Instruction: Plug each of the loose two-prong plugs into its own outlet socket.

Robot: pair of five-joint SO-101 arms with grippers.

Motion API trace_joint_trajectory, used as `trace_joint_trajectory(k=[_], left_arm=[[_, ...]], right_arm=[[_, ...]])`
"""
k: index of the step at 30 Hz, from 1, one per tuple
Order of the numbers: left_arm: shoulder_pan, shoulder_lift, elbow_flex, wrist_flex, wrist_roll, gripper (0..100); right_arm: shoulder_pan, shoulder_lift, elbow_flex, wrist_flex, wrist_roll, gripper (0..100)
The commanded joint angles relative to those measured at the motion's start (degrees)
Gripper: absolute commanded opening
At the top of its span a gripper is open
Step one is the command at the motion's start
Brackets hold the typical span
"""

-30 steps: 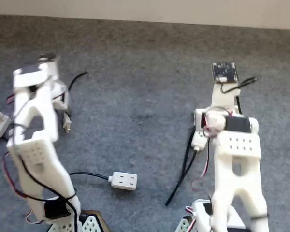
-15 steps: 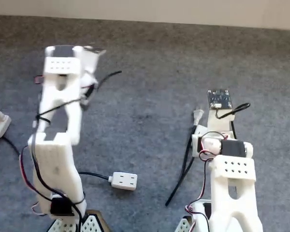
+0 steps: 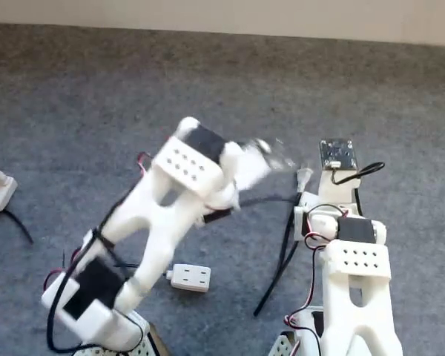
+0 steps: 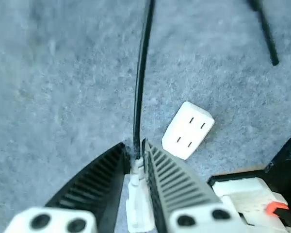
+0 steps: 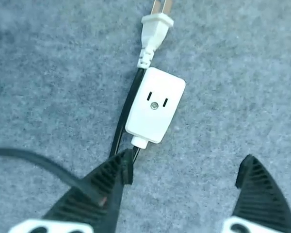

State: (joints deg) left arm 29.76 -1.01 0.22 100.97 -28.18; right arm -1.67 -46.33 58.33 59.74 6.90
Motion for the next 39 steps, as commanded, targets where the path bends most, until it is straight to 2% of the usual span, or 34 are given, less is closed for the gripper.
trace_joint_trajectory(k=[1,3,8,14,18,20,23,25,28,32,39], left_arm=[[1.89,-5.58,0.92,-1.14,-1.23,4],[1.19,-5.58,2.86,-1.05,-1.76,11],[0.66,-6.2,10.95,-0.88,-10.2,35],[-0.66,-6.2,10.51,-1.32,-10.64,36],[-12.26,-6.29,4.44,-1.32,-8.18,31],[-20.79,-6.2,2.24,-1.41,-1.76,30],[-33.71,-6.2,1.54,-2.99,11.43,30],[-41.01,-6.02,3.74,-5.19,14.24,30],[-46.46,-6.29,12.88,-12.31,12.22,30],[-51.65,-6.29,24.4,-21.01,3.96,30],[-69.85,-5.67,28.26,-28.66,-14.24,30]], right_arm=[[0.66,-1.45,-0.57,0.48,-0.35,32.7],[0.66,-1.45,-0.48,0.48,0.18,32.7],[0.66,-1.27,-0.31,0.48,1.76,32.7],[0.48,-1.1,-0.31,0.48,1.93,32.7],[-0.84,-1.01,-0.4,0.57,3.52,32.7],[-4.26,-0.75,-0.48,1.45,7.21,32.7],[-10.24,3.21,-3.47,4.18,8.0,32.7],[-13.41,8.92,-8.84,5.76,8.0,32.7],[-17.8,20.18,-19.65,9.45,10.73,32.4],[-26.42,31.96,-27.91,11.47,26.11,30.1],[-36.79,33.27,-28.35,11.74,46.15,30.1]])
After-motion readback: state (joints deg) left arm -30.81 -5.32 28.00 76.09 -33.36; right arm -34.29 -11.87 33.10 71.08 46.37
